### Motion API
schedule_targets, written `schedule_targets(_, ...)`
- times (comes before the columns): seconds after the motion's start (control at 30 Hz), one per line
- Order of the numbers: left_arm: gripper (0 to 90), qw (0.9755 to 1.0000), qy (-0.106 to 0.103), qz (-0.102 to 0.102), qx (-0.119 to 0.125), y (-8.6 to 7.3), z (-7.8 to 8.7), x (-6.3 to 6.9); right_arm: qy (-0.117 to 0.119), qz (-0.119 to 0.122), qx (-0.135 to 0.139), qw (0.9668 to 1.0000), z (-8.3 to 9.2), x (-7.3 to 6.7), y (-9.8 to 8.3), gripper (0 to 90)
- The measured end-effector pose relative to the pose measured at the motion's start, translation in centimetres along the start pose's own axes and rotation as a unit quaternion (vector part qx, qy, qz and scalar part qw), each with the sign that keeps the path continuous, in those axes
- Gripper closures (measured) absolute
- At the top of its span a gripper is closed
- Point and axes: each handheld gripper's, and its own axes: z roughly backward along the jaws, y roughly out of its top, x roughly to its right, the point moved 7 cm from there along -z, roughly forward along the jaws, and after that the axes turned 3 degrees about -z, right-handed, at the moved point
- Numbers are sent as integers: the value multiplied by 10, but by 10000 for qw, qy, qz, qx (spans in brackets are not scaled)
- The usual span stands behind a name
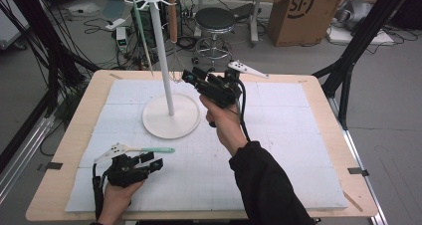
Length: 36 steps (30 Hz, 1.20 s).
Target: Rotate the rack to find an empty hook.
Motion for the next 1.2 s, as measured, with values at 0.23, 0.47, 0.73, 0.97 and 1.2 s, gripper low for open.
schedule_targets(0.23, 380, 9999, 92, -20, -54, 0, -4, 0, -151, -123, -61, 9998, 26, 15, -13, 440)
schedule_targets(0.47, 380, 9999, 116, -38, -60, 0, -5, 0, -325, -78, -179, 9993, 46, 27, -26, 386)
schedule_targets(0.73, 380, 9999, 117, -45, -103, -1, -6, 0, -468, -111, -166, 9987, 70, 38, -35, 378)
schedule_targets(0.97, 380, 9999, 114, -37, -100, -1, -6, 0, -510, -197, -197, 9983, 87, 42, -48, 368)
schedule_targets(1.2, 382, 10000, 90, 10, 12, 2, -4, -1, -593, -270, -287, 9975, 104, 48, -68, 350)
